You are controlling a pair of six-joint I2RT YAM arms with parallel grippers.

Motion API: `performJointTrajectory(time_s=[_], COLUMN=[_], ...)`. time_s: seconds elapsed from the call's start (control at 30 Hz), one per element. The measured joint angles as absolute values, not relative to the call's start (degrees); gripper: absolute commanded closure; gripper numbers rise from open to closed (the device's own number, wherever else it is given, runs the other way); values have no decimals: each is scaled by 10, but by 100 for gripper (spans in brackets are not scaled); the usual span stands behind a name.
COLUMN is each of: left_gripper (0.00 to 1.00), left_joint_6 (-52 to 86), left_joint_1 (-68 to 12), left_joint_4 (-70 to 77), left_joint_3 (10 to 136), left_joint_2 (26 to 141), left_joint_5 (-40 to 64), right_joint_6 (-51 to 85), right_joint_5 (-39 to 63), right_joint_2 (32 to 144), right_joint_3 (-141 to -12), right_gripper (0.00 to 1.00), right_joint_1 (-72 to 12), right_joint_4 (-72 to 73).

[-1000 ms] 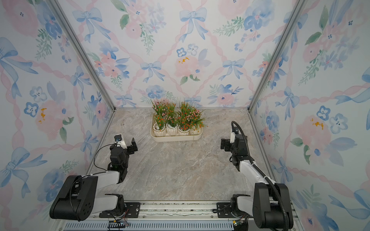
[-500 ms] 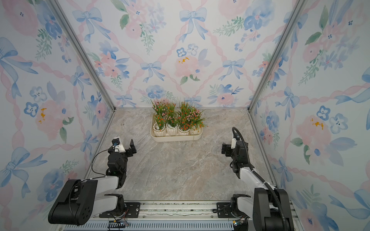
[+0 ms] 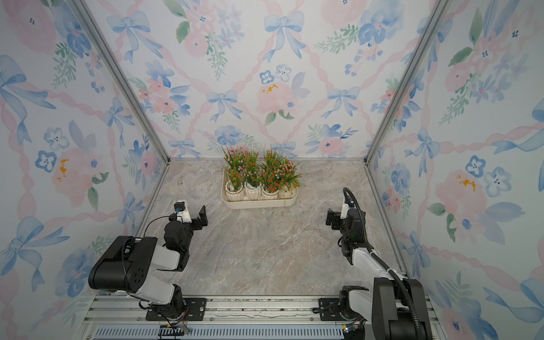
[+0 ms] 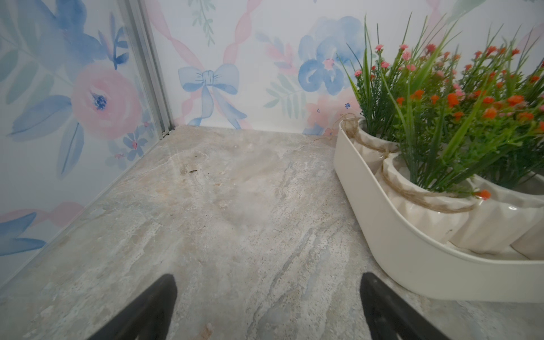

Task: Put the potted gypsophila into the storage box
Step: Reset both arms

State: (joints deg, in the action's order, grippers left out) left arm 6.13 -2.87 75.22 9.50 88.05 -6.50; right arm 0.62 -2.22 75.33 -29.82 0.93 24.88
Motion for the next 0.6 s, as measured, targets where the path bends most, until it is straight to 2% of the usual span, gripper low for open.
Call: performJointTrajectory(time_s=[0.27, 0.6], left_gripper=[2, 2], left_joint_6=[44, 41], left_joint_1=[-30, -34], left_joint_4=[768, 767], left_joint_3=[96, 96], left_joint_2=[882, 884], left_joint_5=[-31, -41], right_joint_6=[7, 5], right_joint_5=[-30, -32], right_joint_2=[811, 870], right_joint_3=[-304, -232], right_gripper=[3, 3], right_joint_1=[-17, -19], right_joint_4=[291, 450])
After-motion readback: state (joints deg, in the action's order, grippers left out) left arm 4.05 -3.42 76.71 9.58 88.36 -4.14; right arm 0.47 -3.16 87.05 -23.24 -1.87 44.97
